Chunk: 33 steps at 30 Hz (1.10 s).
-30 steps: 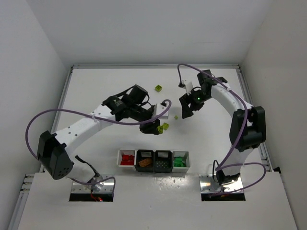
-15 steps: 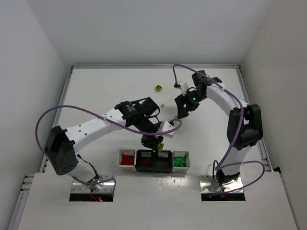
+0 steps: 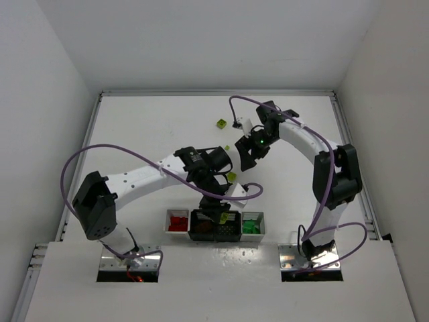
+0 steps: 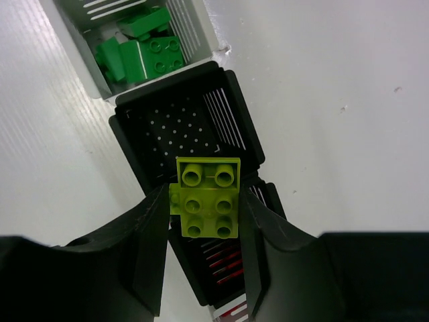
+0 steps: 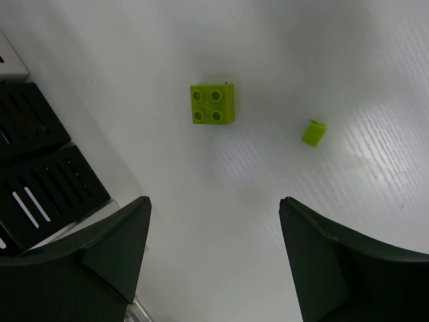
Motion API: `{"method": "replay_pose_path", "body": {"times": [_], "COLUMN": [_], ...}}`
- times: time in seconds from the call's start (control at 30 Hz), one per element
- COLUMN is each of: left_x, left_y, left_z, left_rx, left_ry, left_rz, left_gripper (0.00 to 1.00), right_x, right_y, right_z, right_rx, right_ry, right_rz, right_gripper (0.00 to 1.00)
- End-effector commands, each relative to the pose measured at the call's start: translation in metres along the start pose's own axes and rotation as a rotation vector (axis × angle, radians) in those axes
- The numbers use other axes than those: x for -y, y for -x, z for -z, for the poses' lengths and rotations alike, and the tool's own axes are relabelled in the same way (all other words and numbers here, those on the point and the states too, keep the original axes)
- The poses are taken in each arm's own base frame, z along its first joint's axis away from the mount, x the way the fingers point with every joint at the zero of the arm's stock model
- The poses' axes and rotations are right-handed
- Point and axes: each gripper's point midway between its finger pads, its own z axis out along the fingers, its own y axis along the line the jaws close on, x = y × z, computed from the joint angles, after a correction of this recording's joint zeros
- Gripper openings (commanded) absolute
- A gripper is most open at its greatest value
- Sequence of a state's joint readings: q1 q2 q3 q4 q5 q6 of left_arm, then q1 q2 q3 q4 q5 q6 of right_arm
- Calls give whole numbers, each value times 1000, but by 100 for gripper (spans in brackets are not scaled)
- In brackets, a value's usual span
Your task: Sort the legos into containers by color
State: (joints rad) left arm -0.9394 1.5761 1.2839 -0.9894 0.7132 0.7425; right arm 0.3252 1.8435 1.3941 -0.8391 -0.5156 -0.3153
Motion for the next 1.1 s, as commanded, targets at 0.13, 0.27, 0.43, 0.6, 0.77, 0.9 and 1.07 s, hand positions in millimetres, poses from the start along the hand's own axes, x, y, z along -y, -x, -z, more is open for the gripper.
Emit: {"method": "replay_pose_path", "body": {"times": [0.13, 0.27, 0.43, 0.6, 0.77, 0.9, 1.07], "left_x": [1, -4, -10, -28, -84, -102, -119], "left_y": [29, 34, 39, 60, 65, 49, 4], "left_z": [3, 3, 8, 47, 154, 229, 274], "left_rx": [28, 39, 46, 164, 478, 695, 791], "left_ry": [-24, -12, 37, 194, 528, 719, 864], "left_rz": [-114, -116, -117, -87, 163, 361, 616], "left_gripper": [52, 58, 82, 83, 82, 87, 93], "right_x": [-4, -4, -8, -16, -25, -34, -20], "right_y": [14, 8, 1, 3, -5, -1, 9], "right_z": [0, 0, 1, 1, -8, -22, -37], "right_rx": [21, 8, 2, 8, -40, -69, -63], "right_ry": [-17, -21, -19, -4, -33, -15, -81], "right_rz": [53, 57, 53, 105, 181, 213, 205], "right_gripper": [77, 77, 77, 76, 74, 77, 78]}}
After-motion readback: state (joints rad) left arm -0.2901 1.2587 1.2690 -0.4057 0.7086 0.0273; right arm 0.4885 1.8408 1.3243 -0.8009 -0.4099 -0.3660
